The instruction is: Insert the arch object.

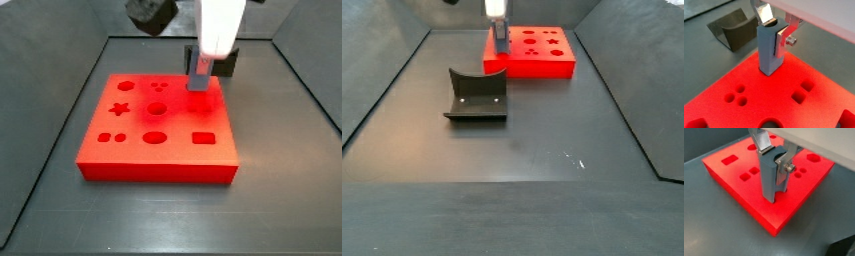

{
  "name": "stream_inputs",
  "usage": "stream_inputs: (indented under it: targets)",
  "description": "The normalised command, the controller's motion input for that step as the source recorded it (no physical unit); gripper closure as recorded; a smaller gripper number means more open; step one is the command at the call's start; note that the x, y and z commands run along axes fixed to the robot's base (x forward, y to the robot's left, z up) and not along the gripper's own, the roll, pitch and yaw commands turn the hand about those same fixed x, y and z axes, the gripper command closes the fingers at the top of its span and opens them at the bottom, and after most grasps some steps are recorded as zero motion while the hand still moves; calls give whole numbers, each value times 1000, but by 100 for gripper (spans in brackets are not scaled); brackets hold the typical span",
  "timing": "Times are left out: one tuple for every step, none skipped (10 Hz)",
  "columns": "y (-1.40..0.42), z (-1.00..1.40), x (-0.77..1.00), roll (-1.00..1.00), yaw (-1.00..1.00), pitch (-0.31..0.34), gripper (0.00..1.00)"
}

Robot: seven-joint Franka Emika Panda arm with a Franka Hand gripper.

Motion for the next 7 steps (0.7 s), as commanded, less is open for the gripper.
stream_inputs:
  targets:
    - [-31, -566, 83, 107, 0, -3, 100]
    - [0, -577, 0, 119, 0, -19, 100]
    - [0, -509, 0, 177, 0, -44, 100]
    - [0, -509, -23, 220, 0, -23, 100]
    - [0, -531, -71, 247, -43, 0, 100]
    - [0, -234, 0, 157, -23, 0, 100]
    - [0, 0, 0, 0, 0, 0, 100]
